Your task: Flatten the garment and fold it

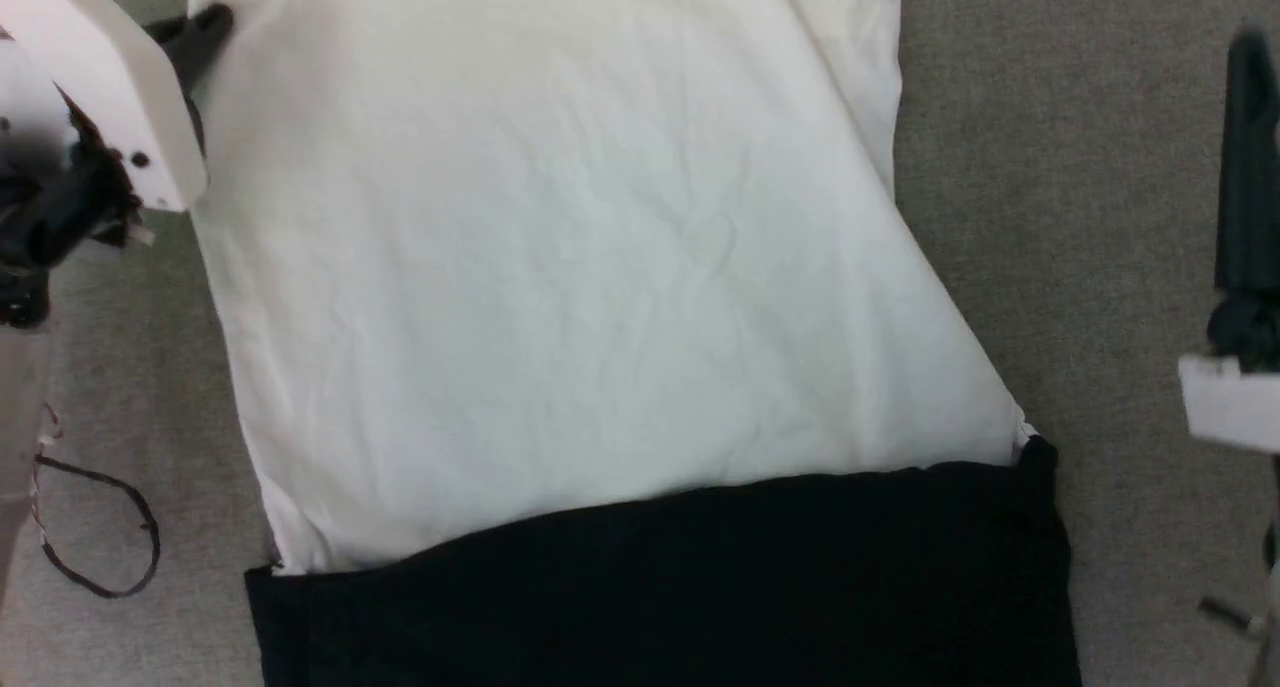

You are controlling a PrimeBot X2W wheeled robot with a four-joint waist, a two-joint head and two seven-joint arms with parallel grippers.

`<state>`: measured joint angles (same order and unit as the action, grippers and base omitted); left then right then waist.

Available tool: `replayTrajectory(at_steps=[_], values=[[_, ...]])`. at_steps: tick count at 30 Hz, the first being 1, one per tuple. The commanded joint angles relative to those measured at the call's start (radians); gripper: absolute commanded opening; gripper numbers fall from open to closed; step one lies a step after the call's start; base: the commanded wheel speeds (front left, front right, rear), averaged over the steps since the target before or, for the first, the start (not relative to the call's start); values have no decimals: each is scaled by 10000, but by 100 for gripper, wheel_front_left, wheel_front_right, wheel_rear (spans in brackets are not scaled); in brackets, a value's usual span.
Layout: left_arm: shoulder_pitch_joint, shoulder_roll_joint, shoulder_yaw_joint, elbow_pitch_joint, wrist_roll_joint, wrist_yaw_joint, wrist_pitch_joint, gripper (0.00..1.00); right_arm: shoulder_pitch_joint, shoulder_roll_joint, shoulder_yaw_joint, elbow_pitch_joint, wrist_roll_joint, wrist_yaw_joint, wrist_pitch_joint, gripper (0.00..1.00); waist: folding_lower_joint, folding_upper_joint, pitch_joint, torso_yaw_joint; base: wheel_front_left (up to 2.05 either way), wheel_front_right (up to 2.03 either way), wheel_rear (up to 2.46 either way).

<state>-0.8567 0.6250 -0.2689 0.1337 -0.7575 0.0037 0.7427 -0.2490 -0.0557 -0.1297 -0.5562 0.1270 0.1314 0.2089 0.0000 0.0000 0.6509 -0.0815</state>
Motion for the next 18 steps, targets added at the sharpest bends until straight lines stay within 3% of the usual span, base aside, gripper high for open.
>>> replayTrajectory(at_steps=[1, 5, 10, 18], values=[[303, -120, -69, 62, -18, -89, -177, 0, -958, -337, 356, -305, -338, -7, 426, 100, 0, 0, -347, 317, 0, 0, 0], [324, -377, -74, -27, -62, -123, -553, 0, -3224, -897, 1220, -117, -127, -7, 1798, 100, 0, 0, -523, 658, 0, 0, 0], [206, -680, -208, -137, -74, -106, -708, 0, -5377, -866, 1453, 1790, 255, -7, 3982, 100, 0, 0, -381, 1017, 0, 0, 0], [50, -1049, -394, -194, -71, -83, -907, 0, -6335, -1177, 1436, 4798, 87, -7, 6418, 100, 0, 0, 60, 1428, 0, 0, 0]])
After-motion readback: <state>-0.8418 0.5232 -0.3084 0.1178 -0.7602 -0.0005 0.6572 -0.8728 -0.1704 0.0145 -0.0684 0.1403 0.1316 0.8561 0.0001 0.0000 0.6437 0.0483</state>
